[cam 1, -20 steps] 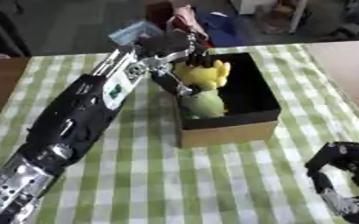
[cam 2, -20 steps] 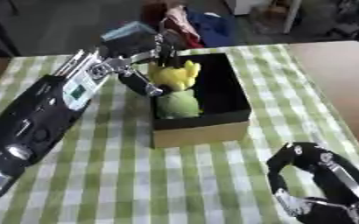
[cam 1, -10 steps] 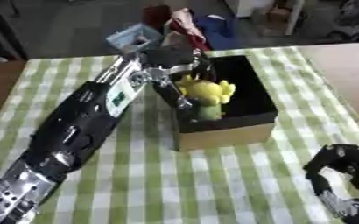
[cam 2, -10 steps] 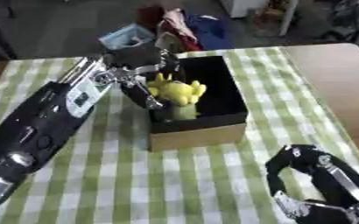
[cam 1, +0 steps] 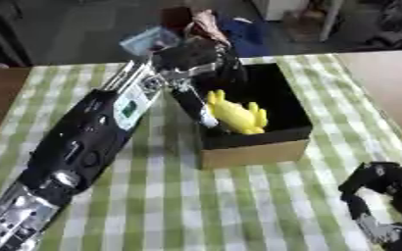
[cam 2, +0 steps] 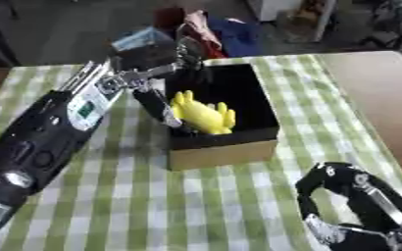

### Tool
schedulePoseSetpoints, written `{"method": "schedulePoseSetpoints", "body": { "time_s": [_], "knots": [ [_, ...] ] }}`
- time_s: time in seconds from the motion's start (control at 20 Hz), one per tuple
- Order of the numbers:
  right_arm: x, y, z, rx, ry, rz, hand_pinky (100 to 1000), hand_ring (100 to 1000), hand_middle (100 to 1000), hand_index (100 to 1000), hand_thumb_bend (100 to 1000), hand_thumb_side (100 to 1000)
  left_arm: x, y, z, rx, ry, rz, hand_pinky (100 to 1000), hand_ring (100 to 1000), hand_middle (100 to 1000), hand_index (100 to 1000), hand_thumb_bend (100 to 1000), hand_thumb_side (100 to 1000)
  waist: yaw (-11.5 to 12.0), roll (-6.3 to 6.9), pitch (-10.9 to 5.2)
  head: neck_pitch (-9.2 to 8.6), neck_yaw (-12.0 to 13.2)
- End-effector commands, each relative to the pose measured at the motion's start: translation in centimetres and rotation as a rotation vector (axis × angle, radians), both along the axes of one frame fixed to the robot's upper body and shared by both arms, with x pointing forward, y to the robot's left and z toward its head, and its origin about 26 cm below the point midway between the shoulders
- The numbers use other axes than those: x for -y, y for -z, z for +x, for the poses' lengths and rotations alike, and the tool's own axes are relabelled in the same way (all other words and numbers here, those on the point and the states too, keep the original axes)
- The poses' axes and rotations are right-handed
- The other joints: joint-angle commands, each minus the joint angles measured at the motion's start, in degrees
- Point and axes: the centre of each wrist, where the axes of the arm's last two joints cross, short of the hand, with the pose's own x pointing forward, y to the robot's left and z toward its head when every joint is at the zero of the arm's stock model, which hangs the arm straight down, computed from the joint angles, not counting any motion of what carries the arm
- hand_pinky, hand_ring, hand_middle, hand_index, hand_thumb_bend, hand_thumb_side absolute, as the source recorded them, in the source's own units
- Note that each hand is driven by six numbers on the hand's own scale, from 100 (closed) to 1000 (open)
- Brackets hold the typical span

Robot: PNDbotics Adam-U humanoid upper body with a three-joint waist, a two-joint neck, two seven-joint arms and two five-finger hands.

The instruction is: Pick up objects on the table and place them in the box.

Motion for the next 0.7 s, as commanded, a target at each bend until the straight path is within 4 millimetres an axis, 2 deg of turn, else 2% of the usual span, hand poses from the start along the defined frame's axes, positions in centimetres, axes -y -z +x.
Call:
{"method": "schedulePoseSetpoints", "body": {
  "time_s": [0.05, 0.2, 0.3, 0.45, 0.7],
  "knots": [
    [0.4, -0.4, 0.0, 0.016, 0.023, 0.006, 670, 539, 519, 641, 108, 100, -2.2, -3.6, -2.5, 0.052, 0.018, -0.147, 690, 521, 510, 710, 627, 179, 1.08, -0.41, -1.30, 0.12, -0.69],
    [0.7, -0.3, 0.0, 0.018, 0.038, 0.006, 670, 539, 519, 641, 105, 100, -4.5, -5.0, -5.4, 0.047, 0.023, -0.294, 682, 507, 496, 698, 580, 139, 2.97, -0.49, -1.57, 0.47, -1.60],
    [0.9, -0.3, 0.0, 0.020, 0.050, 0.009, 670, 539, 519, 641, 101, 100, -6.0, -5.2, -7.3, 0.026, 0.029, -0.384, 675, 499, 490, 693, 536, 129, 4.16, -0.55, -1.68, 0.62, -2.12],
    [1.1, -0.4, 0.0, 0.024, 0.069, 0.015, 670, 540, 519, 641, 100, 100, -8.0, -4.2, -9.5, -0.025, 0.006, -0.517, 668, 491, 482, 685, 476, 110, 6.17, -0.71, -1.63, 0.88, -2.77],
    [1.3, -0.6, 0.0, 0.037, 0.091, 0.030, 669, 541, 519, 644, 100, 100, -10.1, -0.3, -11.8, -0.111, -0.058, -0.728, 660, 481, 473, 675, 390, 121, 8.55, -0.87, -1.20, 1.17, -3.27]
  ]
}}
